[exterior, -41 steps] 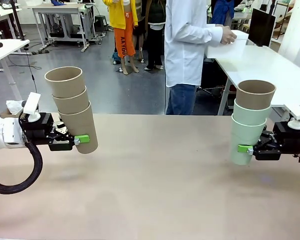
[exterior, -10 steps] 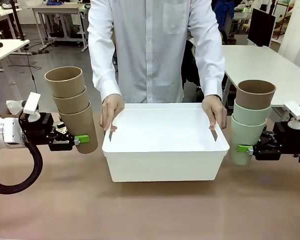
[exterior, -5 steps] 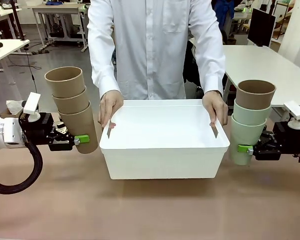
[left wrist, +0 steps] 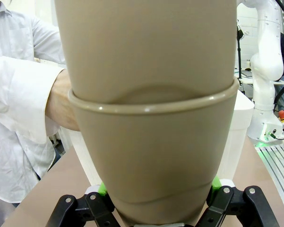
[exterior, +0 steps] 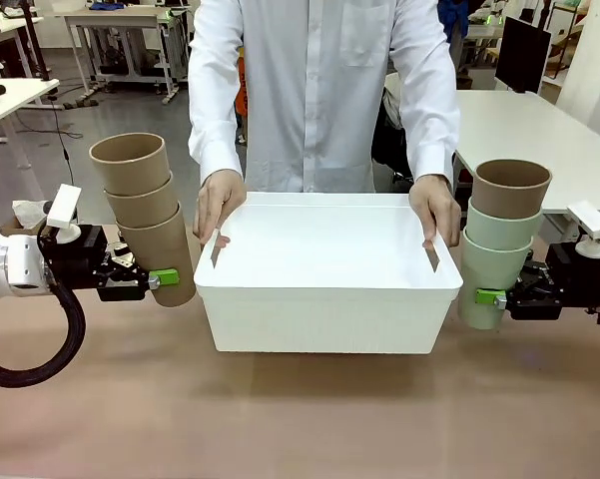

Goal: Stack the cups and store them in the basket.
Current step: Place the stack of Reusable plastic cups into the Pantry Basket.

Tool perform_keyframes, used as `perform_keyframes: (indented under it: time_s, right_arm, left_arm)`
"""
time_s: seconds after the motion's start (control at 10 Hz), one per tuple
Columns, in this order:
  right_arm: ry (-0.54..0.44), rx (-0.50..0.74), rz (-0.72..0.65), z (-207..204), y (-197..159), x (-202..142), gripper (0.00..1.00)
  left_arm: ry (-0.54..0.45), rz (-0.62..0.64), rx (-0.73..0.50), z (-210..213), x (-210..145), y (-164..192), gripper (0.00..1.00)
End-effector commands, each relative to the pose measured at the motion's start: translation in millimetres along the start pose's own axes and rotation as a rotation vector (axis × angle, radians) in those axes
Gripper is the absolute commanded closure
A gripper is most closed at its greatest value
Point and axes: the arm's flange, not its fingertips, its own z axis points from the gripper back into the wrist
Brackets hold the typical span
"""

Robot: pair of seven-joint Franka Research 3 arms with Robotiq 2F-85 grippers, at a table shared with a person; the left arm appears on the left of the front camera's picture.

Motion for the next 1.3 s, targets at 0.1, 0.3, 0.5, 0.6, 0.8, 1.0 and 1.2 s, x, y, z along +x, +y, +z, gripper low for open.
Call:
perform_keyframes:
  time_s: [0.1,0.3,0.5,0.6,0.8,1.0,1.2]
  right_arm:
    - [-0.001,-0.003,0.008,-0.1,-0.3,3.3,0.16]
    - [-0.001,-0.003,0.008,-0.1,-0.3,3.3,0.16]
    - [-0.001,-0.003,0.008,-0.1,-0.3,3.3,0.16]
    - [-0.001,-0.003,0.008,-0.1,-0.3,3.3,0.16]
    - [-0.001,-0.003,0.008,-0.1,-0.3,3.3,0.16]
    - [-0.001,-0.003,0.008,-0.1,-0.3,3.3,0.16]
    - [-0.001,-0.003,0.008,-0.1,-0.3,3.3,0.16]
  left_arm:
    - [-0.006,-0.012,-0.006,0.3,3.3,-0.5,0.17]
    - [-0.006,-0.012,-0.006,0.3,3.3,-0.5,0.17]
    - [-0.006,-0.012,-0.006,0.3,3.3,-0.5,0.17]
    - [-0.006,-0.012,-0.006,0.3,3.3,-0.5,0.17]
    - [-0.006,-0.012,-0.006,0.3,3.3,-0.5,0.17]
    - [-0.006,-0.012,-0.006,0.3,3.3,-0.5,0.17]
    - [-0.006,-0.012,-0.006,0.3,3.3,-0.5,0.17]
